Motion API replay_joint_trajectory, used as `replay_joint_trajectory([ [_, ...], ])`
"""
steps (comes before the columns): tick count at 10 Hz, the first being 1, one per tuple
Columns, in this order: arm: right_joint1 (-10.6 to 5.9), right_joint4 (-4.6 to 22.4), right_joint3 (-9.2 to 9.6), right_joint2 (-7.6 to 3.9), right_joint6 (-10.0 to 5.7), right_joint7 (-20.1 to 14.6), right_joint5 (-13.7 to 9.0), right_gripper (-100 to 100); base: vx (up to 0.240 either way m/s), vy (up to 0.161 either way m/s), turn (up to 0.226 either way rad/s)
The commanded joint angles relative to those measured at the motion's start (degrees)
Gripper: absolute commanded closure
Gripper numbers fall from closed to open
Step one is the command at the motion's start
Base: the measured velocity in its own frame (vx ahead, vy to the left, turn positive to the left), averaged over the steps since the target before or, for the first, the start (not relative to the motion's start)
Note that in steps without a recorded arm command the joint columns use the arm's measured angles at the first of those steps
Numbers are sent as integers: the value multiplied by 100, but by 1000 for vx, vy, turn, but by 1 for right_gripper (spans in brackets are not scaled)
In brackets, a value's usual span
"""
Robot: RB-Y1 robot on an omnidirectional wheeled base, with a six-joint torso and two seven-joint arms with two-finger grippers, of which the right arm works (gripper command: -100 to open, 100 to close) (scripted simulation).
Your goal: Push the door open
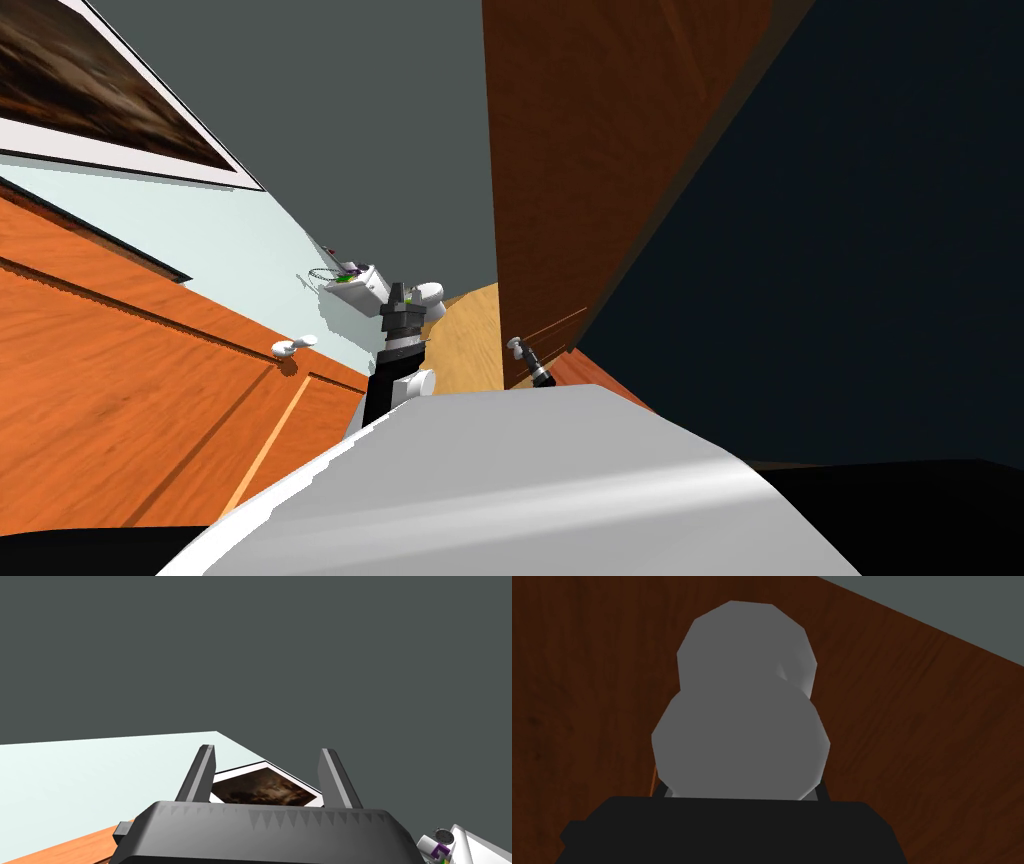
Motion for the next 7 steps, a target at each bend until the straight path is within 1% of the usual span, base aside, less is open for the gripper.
replay_joint_trajectory([
  [1,-41,52,31,-32,37,-286,-157,100,49,47,-73],
  [2,-41,52,31,-32,37,-383,-157,100,42,35,-28],
  [3,-80,83,69,-39,43,-582,-258,100,47,37,-47],
  [4,-80,83,69,-39,43,-623,-258,100,41,27,-34],
  [5,-118,115,107,-47,49,-849,-359,100,54,31,-57],
  [6,-157,147,145,-54,55,-998,-460,100,58,47,-63],
  [7,-121,101,163,-66,40,-1085,-499,-100,8,7,14],
])
